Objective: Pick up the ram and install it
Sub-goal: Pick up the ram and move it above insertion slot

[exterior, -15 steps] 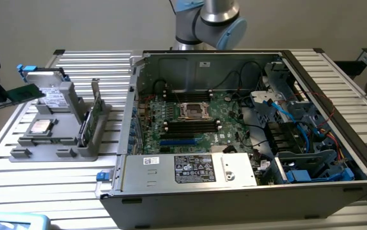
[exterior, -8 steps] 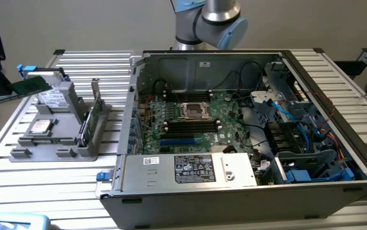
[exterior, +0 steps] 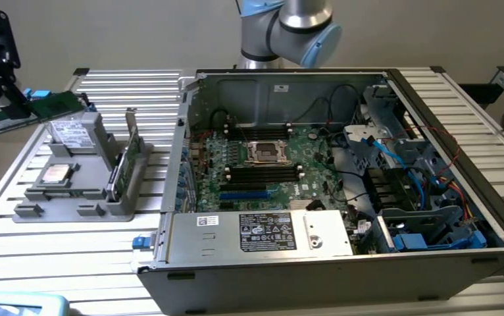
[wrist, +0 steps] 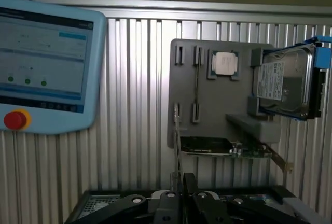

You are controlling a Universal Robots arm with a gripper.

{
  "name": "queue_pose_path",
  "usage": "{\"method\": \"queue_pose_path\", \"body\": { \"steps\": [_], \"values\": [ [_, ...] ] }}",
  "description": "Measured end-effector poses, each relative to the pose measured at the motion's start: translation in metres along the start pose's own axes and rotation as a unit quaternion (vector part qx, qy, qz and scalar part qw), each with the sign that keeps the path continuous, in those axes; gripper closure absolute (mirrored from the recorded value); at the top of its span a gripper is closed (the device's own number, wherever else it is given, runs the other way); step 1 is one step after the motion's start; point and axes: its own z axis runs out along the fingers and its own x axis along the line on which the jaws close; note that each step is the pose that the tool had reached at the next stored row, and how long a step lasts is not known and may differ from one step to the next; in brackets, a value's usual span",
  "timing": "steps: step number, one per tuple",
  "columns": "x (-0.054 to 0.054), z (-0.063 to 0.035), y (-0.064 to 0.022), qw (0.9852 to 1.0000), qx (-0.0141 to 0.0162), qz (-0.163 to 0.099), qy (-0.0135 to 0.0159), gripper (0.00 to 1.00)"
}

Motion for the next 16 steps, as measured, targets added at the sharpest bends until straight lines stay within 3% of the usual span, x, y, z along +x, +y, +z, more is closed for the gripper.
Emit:
{"method": "queue_pose_path", "body": {
  "steps": [10,16],
  "values": [
    [0.002,-0.0148,-0.0359,0.9998,-0.0004,0.002,-0.0209,0.85],
    [0.002,-0.0168,-0.0621,0.9993,-0.0005,0.003,-0.0376,0.85]
  ]
}}
